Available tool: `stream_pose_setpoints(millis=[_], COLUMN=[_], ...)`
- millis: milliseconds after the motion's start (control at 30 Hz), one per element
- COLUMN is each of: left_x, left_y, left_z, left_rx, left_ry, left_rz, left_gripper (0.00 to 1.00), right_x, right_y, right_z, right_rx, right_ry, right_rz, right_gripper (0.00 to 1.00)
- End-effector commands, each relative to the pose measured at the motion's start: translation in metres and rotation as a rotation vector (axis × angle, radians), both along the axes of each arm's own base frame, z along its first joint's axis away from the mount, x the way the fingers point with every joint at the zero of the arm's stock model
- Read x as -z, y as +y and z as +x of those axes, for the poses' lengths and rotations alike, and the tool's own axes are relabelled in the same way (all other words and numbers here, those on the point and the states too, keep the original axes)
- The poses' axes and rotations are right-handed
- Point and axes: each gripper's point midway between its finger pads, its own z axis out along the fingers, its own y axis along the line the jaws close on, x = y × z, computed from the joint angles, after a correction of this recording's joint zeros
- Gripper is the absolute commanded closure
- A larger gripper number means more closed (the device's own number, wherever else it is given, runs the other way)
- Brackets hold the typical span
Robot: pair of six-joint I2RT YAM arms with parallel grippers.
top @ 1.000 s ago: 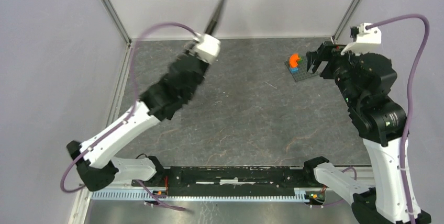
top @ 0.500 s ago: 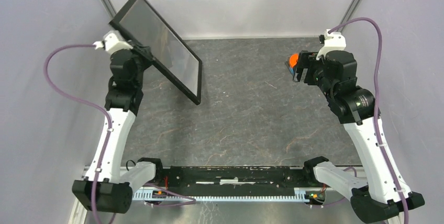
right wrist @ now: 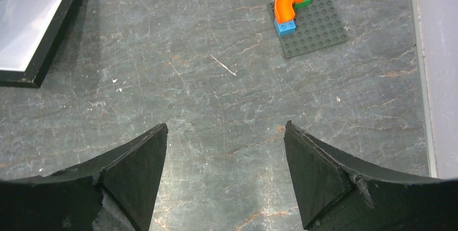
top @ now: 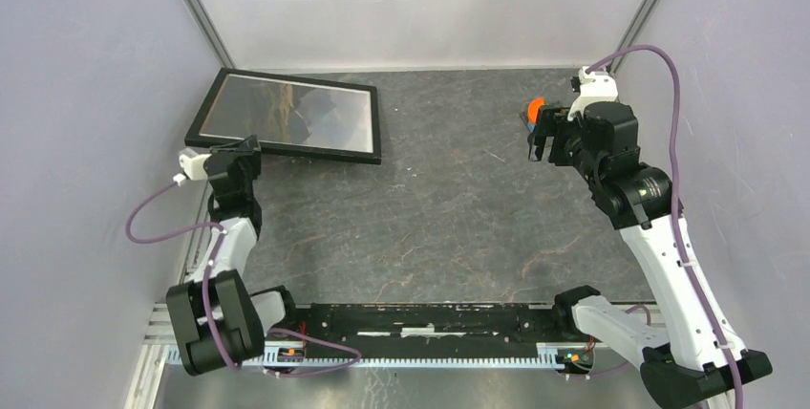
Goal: Put the photo into the frame
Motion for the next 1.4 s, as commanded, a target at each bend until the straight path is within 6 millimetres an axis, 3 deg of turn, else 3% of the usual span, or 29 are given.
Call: stream_pose_setpoints(millis=[0,267,333,500,667,767,867,967,1033,1067,1233,1367], left_x=[-0.038,0.023,0.044,0.072,0.108,0.127,0.138,0.14,0.138,0.135,0.117,0.082], left_y=[0.019,0.025,0.027,0.032,0.035,0.037,0.038,0.04,0.04,0.042,0.04,0.005], left_z=[0.008,0.048,0.049,0.055,0.048,0.04,0.033,0.022,0.011,0.008,-0.02,-0.028], left_rx=[-0.099,-0.029,-0.045,-0.05,-0.064,-0.081,-0.076,-0.077,-0.086,-0.087,-0.063,0.084], left_ry=[-0.215,-0.05,-0.018,0.022,0.145,0.254,0.405,0.536,0.612,0.648,0.901,0.817], left_rz=[0.022,0.005,-0.028,-0.053,-0.095,-0.103,-0.108,-0.102,-0.096,-0.092,-0.079,0.014], left_gripper=[0.98,0.98,0.98,0.98,0.98,0.85,0.59,0.39,0.11,0.03,0.0,0.0], right_x=[-0.003,0.011,0.011,0.014,0.021,0.02,0.016,0.014,0.013,0.014,0.009,0.003], right_y=[0.005,0.009,0.009,0.01,0.011,0.012,0.013,0.015,0.014,0.014,0.01,0.011], right_z=[-0.001,-0.004,-0.004,-0.004,-0.006,-0.006,-0.008,-0.008,-0.009,-0.009,-0.011,-0.013], right_rx=[-0.024,-0.047,-0.05,-0.052,-0.058,-0.064,-0.072,-0.077,-0.073,-0.077,-0.077,-0.112], right_ry=[-0.037,-0.014,-0.017,-0.013,0.002,0.001,-0.008,-0.013,-0.013,-0.01,-0.007,0.002], right_rz=[0.037,0.035,0.037,0.04,0.036,0.044,0.053,0.061,0.06,0.058,0.03,-0.007], right_gripper=[0.16,0.14,0.14,0.14,0.14,0.14,0.14,0.14,0.14,0.13,0.1,0.02])
